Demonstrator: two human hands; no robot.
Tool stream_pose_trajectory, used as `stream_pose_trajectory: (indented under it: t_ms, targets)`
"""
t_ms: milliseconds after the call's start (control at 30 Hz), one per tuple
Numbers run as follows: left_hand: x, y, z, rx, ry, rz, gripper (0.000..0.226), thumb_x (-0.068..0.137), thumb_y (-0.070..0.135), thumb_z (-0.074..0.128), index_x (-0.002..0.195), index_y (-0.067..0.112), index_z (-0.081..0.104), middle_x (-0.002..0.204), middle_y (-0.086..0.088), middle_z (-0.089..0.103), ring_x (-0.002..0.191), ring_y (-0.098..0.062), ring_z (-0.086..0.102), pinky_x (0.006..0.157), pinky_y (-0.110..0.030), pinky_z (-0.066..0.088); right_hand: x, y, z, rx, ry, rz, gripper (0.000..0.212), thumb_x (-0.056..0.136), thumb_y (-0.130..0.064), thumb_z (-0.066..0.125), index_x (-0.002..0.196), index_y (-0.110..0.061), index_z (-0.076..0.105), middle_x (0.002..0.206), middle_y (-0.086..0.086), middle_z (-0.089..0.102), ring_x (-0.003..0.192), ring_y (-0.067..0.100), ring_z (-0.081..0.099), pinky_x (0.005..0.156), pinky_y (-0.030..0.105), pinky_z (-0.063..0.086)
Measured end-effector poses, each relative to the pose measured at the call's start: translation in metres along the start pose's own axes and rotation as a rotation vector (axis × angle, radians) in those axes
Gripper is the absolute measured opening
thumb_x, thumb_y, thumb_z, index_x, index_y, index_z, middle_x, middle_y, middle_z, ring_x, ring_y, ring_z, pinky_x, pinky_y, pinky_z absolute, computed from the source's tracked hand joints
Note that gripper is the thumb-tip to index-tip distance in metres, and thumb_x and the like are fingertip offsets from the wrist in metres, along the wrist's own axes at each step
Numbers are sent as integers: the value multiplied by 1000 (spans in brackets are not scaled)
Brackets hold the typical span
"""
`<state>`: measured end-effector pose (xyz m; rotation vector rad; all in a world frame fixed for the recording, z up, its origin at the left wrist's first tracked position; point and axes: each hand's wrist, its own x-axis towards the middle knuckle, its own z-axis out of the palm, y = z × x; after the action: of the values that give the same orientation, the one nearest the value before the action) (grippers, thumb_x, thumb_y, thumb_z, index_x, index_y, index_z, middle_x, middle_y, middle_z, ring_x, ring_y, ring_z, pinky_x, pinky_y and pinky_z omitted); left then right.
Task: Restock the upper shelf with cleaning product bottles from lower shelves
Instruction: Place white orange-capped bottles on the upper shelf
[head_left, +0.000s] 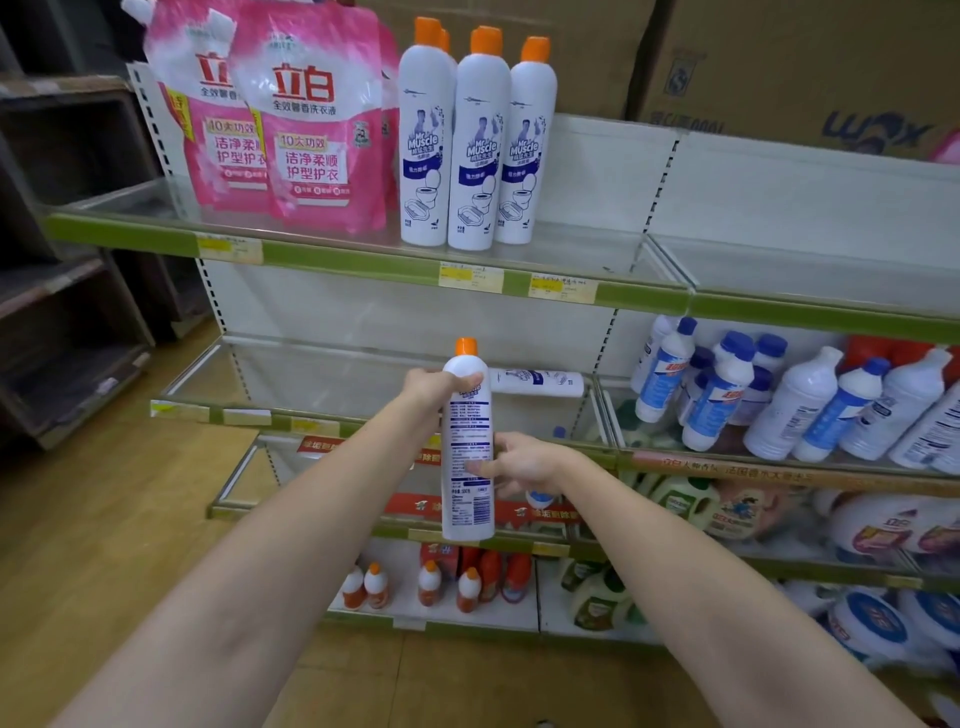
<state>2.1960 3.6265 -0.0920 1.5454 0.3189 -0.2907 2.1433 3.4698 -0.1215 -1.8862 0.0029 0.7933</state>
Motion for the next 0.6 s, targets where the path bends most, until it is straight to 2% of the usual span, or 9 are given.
stream_pose_trajectory:
  t_ms: [233,333,433,533,600]
  targets:
    - [-5,-3,-7,-26,-22,-34,65,72,26,89,120,0,55,99,-12,71,85,-27,69,62,-36,53,-2,1,2,-41,59,-19,32,91,-22,74,120,-22,59,108,-1,75,100,16,72,81,32,59]
    - [-12,1,-12,66,-105,-82,62,75,32,87,121,2,58,100,-9,71,88,-25,68,66,-36,53,-7,1,3,-91,98,-61,27,87,-24,79,108,-24,62,100,-2,76,90,15,75,76,31,61]
    - [-16,4,-14,195,-176,-85,61,82,43,79,124,5,59,106,-10,71,93,-26,69,78,-41,57,-11,5,6,-135,172,-114,32,80,-28,84,104,-26,62,95,-4,76,82,11,76,66,27,61]
    - [-24,5,-3,287,-177,-54,58,89,51,68,124,6,56,108,-13,67,96,-30,67,91,-47,56,-10,5,12,-236,263,-160,35,74,-33,86,102,-23,67,93,-3,75,79,12,75,67,32,63]
    - [-27,6,7,262,-170,-70,66,84,54,72,125,7,50,105,-12,64,92,-29,65,87,-44,54,-9,2,19,-423,353,-183,34,70,-45,84,91,-25,68,83,-4,74,71,13,72,63,34,62]
